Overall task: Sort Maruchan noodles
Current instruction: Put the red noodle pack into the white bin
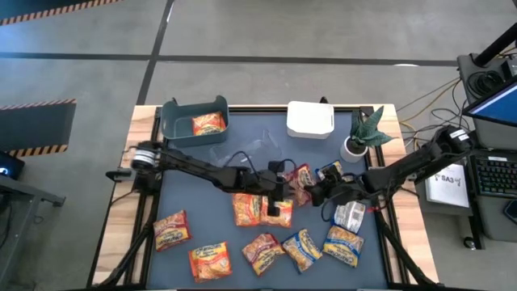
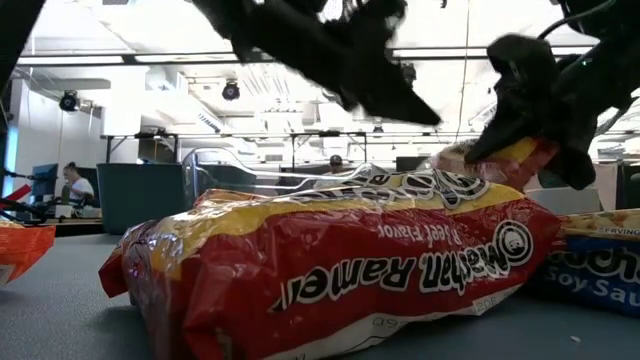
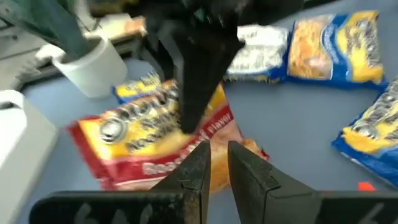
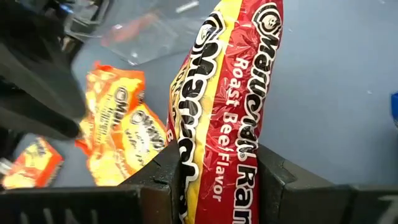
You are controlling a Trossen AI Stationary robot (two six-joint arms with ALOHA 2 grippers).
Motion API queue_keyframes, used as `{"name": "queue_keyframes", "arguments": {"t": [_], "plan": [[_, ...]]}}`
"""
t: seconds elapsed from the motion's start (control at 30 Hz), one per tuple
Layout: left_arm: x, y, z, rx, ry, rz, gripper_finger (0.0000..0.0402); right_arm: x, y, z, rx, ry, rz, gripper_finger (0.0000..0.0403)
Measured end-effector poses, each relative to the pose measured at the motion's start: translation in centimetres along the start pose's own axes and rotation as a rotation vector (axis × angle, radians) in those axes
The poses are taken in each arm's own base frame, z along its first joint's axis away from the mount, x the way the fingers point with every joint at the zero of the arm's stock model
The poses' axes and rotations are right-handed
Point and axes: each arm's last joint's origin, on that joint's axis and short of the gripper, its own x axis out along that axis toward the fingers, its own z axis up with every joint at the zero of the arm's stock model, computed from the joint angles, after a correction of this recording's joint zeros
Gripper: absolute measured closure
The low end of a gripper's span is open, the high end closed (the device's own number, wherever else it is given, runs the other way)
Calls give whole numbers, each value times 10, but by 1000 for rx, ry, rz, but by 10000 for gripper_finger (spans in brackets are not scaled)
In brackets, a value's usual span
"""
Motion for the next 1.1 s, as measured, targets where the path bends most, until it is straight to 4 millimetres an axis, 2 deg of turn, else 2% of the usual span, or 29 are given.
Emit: {"name": "queue_keyframes", "arguments": {"t": [0.17,0.3,0.43,0.63,0.73,0.9,1.1], "plan": [[-42,10,23,40,28,-6,363,-5,9,7,-31,-25,38,292],[-73,17,35,50,45,-11,363,-8,30,18,-86,-53,84,292],[-94,21,39,66,60,-14,363,-11,52,29,-153,-62,82,293],[-121,24,29,40,-4,61,363,-16,83,50,-280,-53,-35,293],[-136,26,24,23,-42,111,363,-19,98,67,-334,-61,-124,294],[-161,30,19,17,-94,170,363,-17,117,111,-406,-78,-266,294],[-178,33,14,14,-113,207,363,0,117,176,-417,-85,-474,294]]}}
